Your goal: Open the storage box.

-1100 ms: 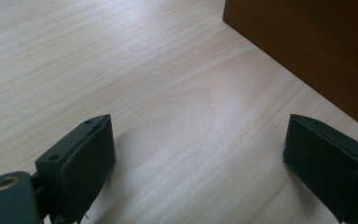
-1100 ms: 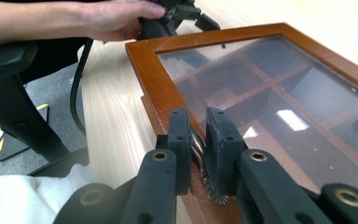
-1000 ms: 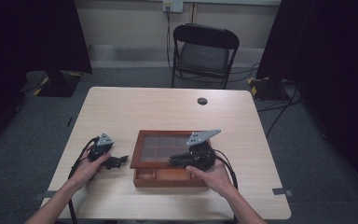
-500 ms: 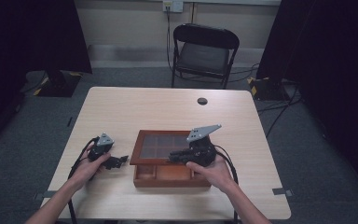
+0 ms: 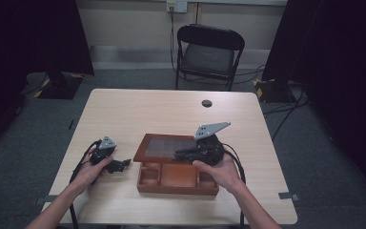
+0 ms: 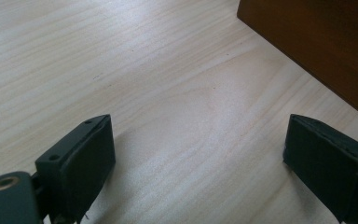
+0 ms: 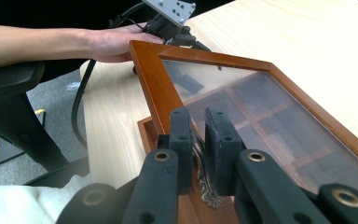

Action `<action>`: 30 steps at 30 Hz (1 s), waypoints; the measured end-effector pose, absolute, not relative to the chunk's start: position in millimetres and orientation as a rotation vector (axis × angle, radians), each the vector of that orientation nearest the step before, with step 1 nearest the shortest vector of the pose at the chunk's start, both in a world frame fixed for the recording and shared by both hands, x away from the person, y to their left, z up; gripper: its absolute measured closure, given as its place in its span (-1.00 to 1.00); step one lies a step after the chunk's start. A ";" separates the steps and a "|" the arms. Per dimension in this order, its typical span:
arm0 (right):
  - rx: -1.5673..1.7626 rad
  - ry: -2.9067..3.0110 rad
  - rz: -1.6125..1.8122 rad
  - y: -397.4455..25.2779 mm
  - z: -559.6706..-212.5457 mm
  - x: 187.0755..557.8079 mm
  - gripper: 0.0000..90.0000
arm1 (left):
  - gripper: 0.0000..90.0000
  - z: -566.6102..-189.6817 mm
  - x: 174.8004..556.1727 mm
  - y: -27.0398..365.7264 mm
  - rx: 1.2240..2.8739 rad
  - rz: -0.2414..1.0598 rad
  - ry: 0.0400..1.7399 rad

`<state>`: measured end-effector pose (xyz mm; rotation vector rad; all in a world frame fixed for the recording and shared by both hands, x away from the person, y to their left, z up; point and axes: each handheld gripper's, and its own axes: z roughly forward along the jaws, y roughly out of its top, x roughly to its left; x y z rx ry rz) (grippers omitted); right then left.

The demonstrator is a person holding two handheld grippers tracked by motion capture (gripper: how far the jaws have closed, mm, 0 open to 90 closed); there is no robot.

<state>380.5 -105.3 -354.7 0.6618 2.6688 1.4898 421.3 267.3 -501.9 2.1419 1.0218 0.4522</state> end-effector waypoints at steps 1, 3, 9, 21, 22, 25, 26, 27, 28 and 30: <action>0.664 2.667 1.490 -105.1 -354.0 380.4 0.83 | -0.82 -501.9 421.3 267.3 2.142 0.452 1.022; 0.664 2.671 1.484 -104.6 -353.2 381.2 0.83 | -0.82 -501.9 421.3 267.2 2.140 0.452 1.023; 0.668 2.676 1.471 -104.1 -349.9 382.9 0.83 | -0.82 -502.3 421.1 266.6 2.129 0.449 1.029; 0.676 2.685 1.462 -107.7 -342.1 389.5 0.83 | -0.82 -502.2 421.0 267.0 2.134 0.448 1.026; 0.673 2.693 1.455 -107.2 -341.2 390.1 0.83 | -0.82 -502.2 421.0 267.0 2.135 0.448 1.025; 0.667 2.688 1.449 -106.7 -338.9 391.3 0.83 | -0.82 -501.9 421.1 267.8 2.142 0.452 1.017; 0.668 2.686 1.449 -106.9 -338.3 391.5 0.83 | -0.82 -501.8 421.0 267.9 2.143 0.454 1.017; 0.665 2.694 1.447 -106.8 -337.9 392.0 0.83 | -0.82 -501.8 420.9 267.9 2.143 0.453 1.017; 0.663 2.694 1.443 -106.6 -337.3 392.1 0.83 | -0.82 -501.7 420.6 268.0 2.144 0.452 1.019; 0.660 2.702 1.431 -106.2 -336.1 392.9 0.83 | -0.82 -501.7 420.6 268.1 2.144 0.452 1.018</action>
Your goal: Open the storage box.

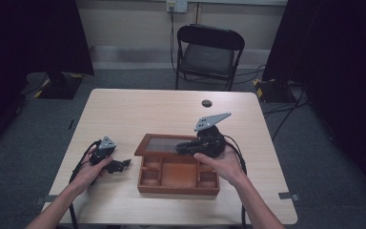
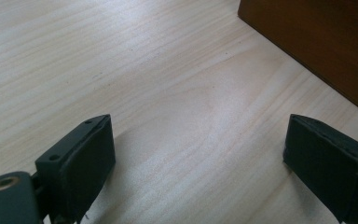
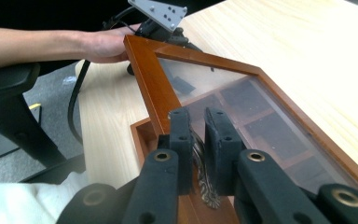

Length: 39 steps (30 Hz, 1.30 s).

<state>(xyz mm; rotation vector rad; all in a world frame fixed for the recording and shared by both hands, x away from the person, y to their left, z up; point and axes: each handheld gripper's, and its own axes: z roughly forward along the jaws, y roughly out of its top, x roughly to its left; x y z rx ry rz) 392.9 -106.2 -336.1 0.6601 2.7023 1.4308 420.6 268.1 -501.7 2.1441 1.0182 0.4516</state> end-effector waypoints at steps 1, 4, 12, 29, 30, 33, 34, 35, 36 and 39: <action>0.660 2.699 1.432 -106.0 -335.7 393.1 0.83 | -0.82 -501.7 420.5 268.2 2.144 0.451 1.017; 0.665 2.695 1.431 -106.1 -333.9 394.1 0.83 | -0.82 -501.7 420.5 268.3 2.145 0.450 1.016; 0.676 2.682 1.443 -105.6 -330.1 397.7 0.83 | -0.82 -501.9 420.5 268.1 2.142 0.449 1.017; 0.701 2.671 1.450 -105.6 -325.6 402.2 0.83 | -0.82 -501.8 420.5 268.2 2.145 0.449 1.016; 0.704 2.670 1.449 -105.5 -325.3 402.3 0.83 | -0.82 -501.8 420.6 268.3 2.145 0.449 1.015; 0.711 2.666 1.444 -105.2 -324.0 402.6 0.83 | -0.82 -501.8 420.6 268.2 2.144 0.449 1.016; 0.711 2.665 1.444 -105.0 -323.5 403.0 0.83 | -0.82 -501.8 420.5 268.2 2.144 0.449 1.017; 0.715 2.664 1.441 -104.8 -322.2 403.8 0.83 | -0.82 -501.8 420.5 268.2 2.144 0.448 1.017; 0.715 2.664 1.441 -104.8 -322.2 403.8 0.83 | -0.82 -501.9 420.5 268.1 2.141 0.449 1.017; 0.719 2.655 1.443 -104.8 -320.5 405.3 0.83 | -0.82 -501.8 420.6 268.3 2.144 0.449 1.016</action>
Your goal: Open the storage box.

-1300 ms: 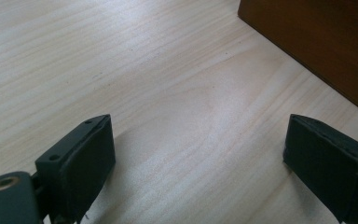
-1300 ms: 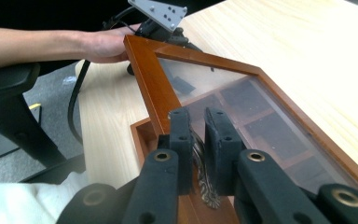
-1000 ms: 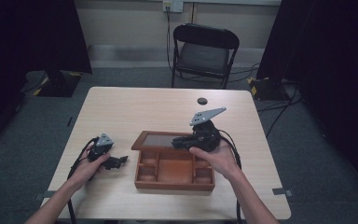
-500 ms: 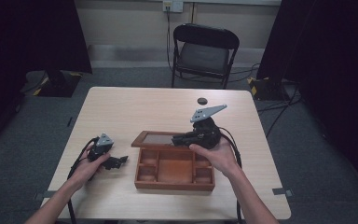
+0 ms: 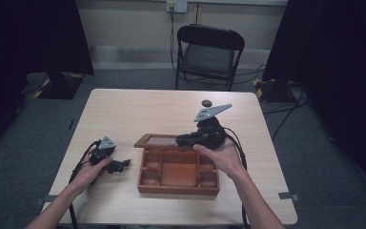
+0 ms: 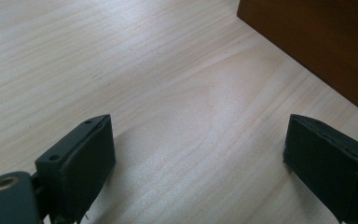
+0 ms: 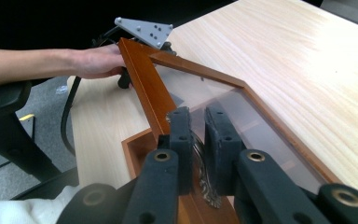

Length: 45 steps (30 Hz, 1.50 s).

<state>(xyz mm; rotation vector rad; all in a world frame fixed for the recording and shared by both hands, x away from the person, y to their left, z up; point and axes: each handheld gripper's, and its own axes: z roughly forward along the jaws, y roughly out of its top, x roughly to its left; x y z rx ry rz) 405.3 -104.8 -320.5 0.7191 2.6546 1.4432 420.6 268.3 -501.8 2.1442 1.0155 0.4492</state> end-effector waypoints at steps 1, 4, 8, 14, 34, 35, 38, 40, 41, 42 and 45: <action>0.719 2.656 1.452 -105.1 -320.3 406.4 0.83 | -0.82 -501.9 420.5 268.2 2.142 0.449 1.017; 0.721 2.659 1.451 -105.1 -320.0 406.7 0.83 | -0.82 -501.8 420.4 268.1 2.141 0.449 1.019; 0.725 2.656 1.456 -105.5 -319.6 408.0 0.83 | -0.82 -501.7 420.5 268.3 2.145 0.449 1.017; 0.724 2.652 1.468 -106.0 -319.3 409.6 0.83 | -0.82 -501.8 420.6 268.3 2.145 0.450 1.016; 0.747 2.613 1.514 -108.5 -316.5 415.3 0.83 | -0.82 -501.8 420.6 268.2 2.144 0.449 1.016; 0.751 2.612 1.515 -108.5 -316.1 415.6 0.83 | -0.82 -501.8 420.6 268.3 2.145 0.449 1.016; 0.748 2.605 1.514 -108.3 -314.4 417.0 0.83 | -0.82 -501.8 420.4 268.2 2.142 0.449 1.018; 0.748 2.602 1.515 -108.4 -313.6 417.9 0.83 | -0.82 -501.8 420.6 268.3 2.145 0.449 1.016; 0.746 2.602 1.516 -108.4 -313.4 418.2 0.83 | -0.82 -501.8 420.5 268.3 2.144 0.448 1.017; 0.747 2.600 1.517 -108.5 -313.2 418.4 0.83 | -0.82 -501.8 420.6 268.2 2.143 0.449 1.016; 0.747 2.595 1.517 -108.6 -312.3 419.3 0.84 | -0.82 -501.8 420.5 268.2 2.142 0.448 1.018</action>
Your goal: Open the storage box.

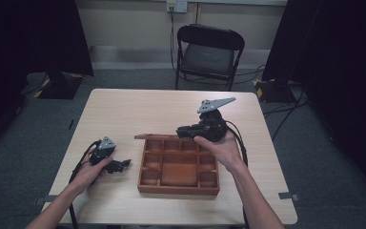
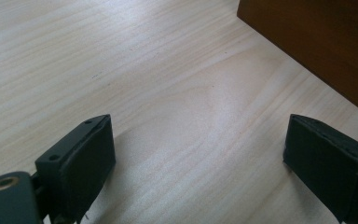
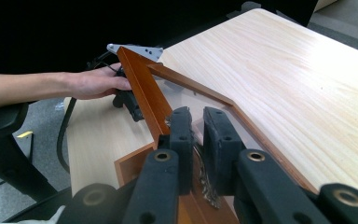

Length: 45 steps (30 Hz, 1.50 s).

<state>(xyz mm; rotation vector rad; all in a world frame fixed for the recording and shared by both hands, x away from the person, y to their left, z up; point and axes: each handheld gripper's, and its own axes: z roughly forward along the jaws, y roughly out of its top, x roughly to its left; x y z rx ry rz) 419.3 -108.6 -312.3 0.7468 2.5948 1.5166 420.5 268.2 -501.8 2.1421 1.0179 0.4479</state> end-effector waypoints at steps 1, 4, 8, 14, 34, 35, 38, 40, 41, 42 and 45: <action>0.747 2.592 1.518 -108.5 -312.1 419.6 0.84 | -0.82 -501.9 420.4 268.1 2.141 0.448 1.019; 0.751 2.591 1.522 -108.6 -311.6 420.6 0.84 | -0.82 -501.8 420.5 268.2 2.142 0.448 1.018; 0.753 2.586 1.531 -109.1 -310.8 422.6 0.85 | -0.82 -501.8 420.5 268.2 2.144 0.448 1.017; 0.757 2.582 1.536 -109.2 -309.6 424.5 0.86 | -0.82 -501.8 420.4 268.2 2.142 0.448 1.018; 0.756 2.574 1.557 -109.9 -305.0 434.2 0.88 | -0.82 -501.8 420.5 268.2 2.144 0.448 1.017; 0.755 2.576 1.555 -109.9 -304.7 434.6 0.88 | -0.82 -501.7 420.6 268.3 2.146 0.449 1.015; 0.759 2.573 1.558 -110.0 -304.1 436.2 0.88 | -0.82 -501.8 420.5 268.2 2.141 0.449 1.018; 0.760 2.573 1.561 -110.1 -303.8 437.1 0.88 | -0.82 -501.8 420.5 268.2 2.142 0.449 1.017; 0.760 2.573 1.562 -110.1 -303.8 437.3 0.88 | -0.82 -501.8 420.4 268.1 2.142 0.448 1.019; 0.761 2.573 1.564 -110.2 -303.8 437.6 0.88 | -0.82 -501.7 420.5 268.3 2.146 0.448 1.016; 0.761 2.574 1.572 -110.7 -304.0 438.6 0.89 | -0.82 -501.7 420.5 268.3 2.144 0.449 1.017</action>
